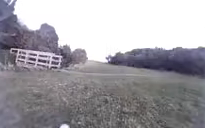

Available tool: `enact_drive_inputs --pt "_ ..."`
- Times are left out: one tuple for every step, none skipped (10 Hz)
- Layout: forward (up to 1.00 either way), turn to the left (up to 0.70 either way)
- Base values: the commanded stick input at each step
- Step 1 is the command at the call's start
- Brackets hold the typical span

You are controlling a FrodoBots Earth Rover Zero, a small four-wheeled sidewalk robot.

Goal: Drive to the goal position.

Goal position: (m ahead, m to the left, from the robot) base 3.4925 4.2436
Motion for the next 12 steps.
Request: enact_drive_inputs --pt "0.70 0.00" --pt "0.70 0.00" --pt "0.70 -0.06" --pt "0.70 -0.15" --pt "0.70 -0.16" --pt "0.70 -0.16" --pt "0.70 -0.16" --pt "0.70 -0.16" --pt "0.70 -0.12" --pt "0.70 -0.02" --pt "0.70 0.00" --pt "0.70 -0.12"
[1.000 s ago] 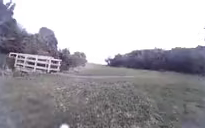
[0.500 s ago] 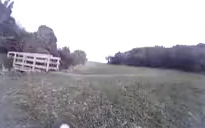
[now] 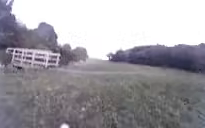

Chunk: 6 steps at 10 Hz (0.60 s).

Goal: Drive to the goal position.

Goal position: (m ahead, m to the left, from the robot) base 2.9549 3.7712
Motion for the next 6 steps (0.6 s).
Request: enact_drive_inputs --pt "0.70 -0.16" --pt "0.70 -0.17" --pt "0.70 -0.17" --pt "0.70 -0.17" --pt "0.70 -0.17" --pt "0.70 -0.17"
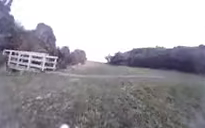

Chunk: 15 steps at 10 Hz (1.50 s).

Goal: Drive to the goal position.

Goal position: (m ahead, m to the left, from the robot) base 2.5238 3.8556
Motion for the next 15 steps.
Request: enact_drive_inputs --pt "0.70 -0.17" --pt "0.70 -0.17" --pt "0.70 -0.17" --pt "0.70 -0.17" --pt "0.70 -0.17" --pt "0.70 -0.17" --pt "0.70 -0.09" --pt "0.70 -0.02" --pt "0.70 0.00" --pt "0.70 0.00" --pt "0.70 0.00" --pt "0.70 0.00" --pt "0.70 0.00" --pt "0.70 0.00" --pt "0.70 0.00"
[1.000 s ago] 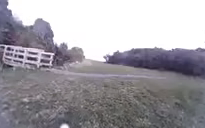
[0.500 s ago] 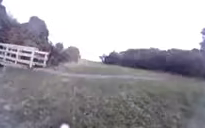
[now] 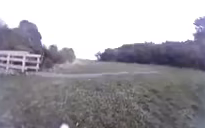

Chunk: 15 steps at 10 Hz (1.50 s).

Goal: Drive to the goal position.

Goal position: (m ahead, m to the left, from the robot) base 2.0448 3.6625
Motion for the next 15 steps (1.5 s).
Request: enact_drive_inputs --pt "0.70 0.00" --pt "0.70 0.00" --pt "0.70 0.00" --pt "0.70 0.00" --pt "0.70 0.00" --pt "0.70 0.00" --pt "0.70 0.00" --pt "0.70 0.00" --pt "0.70 0.00" --pt "0.70 0.00" --pt "0.70 0.00" --pt "0.70 0.00" --pt "0.70 0.00" --pt "0.70 0.00" --pt "0.70 0.00"
